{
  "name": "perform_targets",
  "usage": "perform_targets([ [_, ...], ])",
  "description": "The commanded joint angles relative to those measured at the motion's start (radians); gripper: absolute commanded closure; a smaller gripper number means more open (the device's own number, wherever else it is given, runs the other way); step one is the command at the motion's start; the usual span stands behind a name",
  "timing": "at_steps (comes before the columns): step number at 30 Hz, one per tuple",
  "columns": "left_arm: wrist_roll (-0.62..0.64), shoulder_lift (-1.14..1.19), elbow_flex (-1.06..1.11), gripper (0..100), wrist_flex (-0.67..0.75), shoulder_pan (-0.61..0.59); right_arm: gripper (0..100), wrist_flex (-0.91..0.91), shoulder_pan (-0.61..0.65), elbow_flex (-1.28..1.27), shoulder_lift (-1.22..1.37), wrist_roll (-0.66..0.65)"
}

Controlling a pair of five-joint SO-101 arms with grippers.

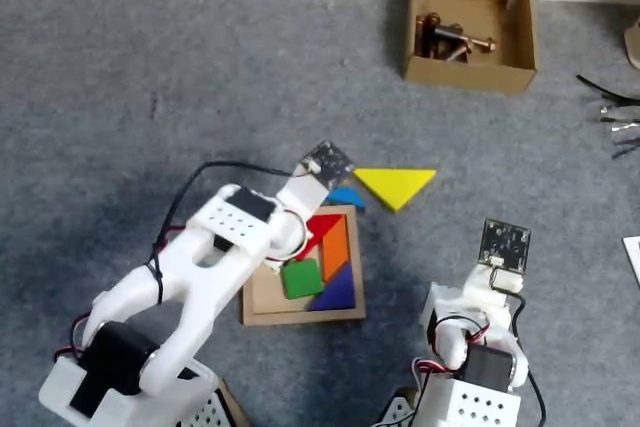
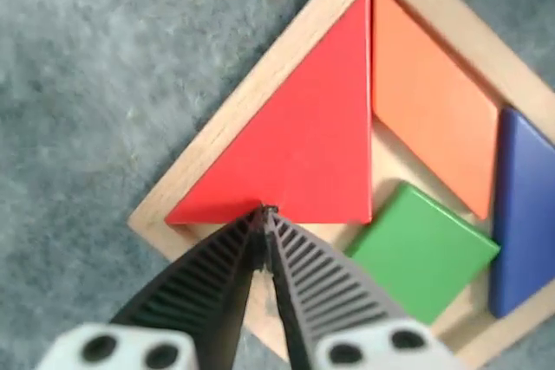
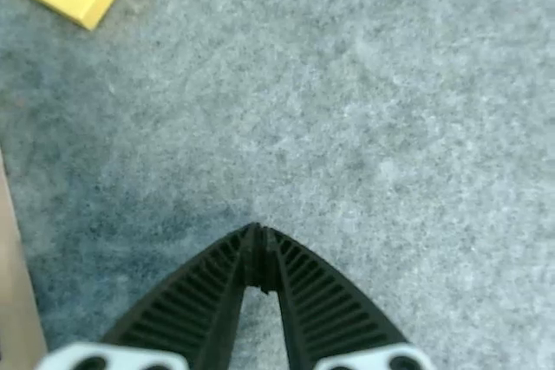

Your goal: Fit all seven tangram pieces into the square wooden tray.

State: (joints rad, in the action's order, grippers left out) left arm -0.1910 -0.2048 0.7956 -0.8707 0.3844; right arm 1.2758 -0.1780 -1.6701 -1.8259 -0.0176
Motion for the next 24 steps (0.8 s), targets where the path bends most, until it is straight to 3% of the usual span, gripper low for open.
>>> perform_targets([
  [1,0.012,-0.045,-0.002,99,0.017,0.05,99.4,-0.027,-0.01,-0.114,-0.012,0.009],
  [24,0.083,-0.045,-0.002,99,-0.104,0.12,99.4,-0.027,-0.01,-0.114,-0.012,0.009],
])
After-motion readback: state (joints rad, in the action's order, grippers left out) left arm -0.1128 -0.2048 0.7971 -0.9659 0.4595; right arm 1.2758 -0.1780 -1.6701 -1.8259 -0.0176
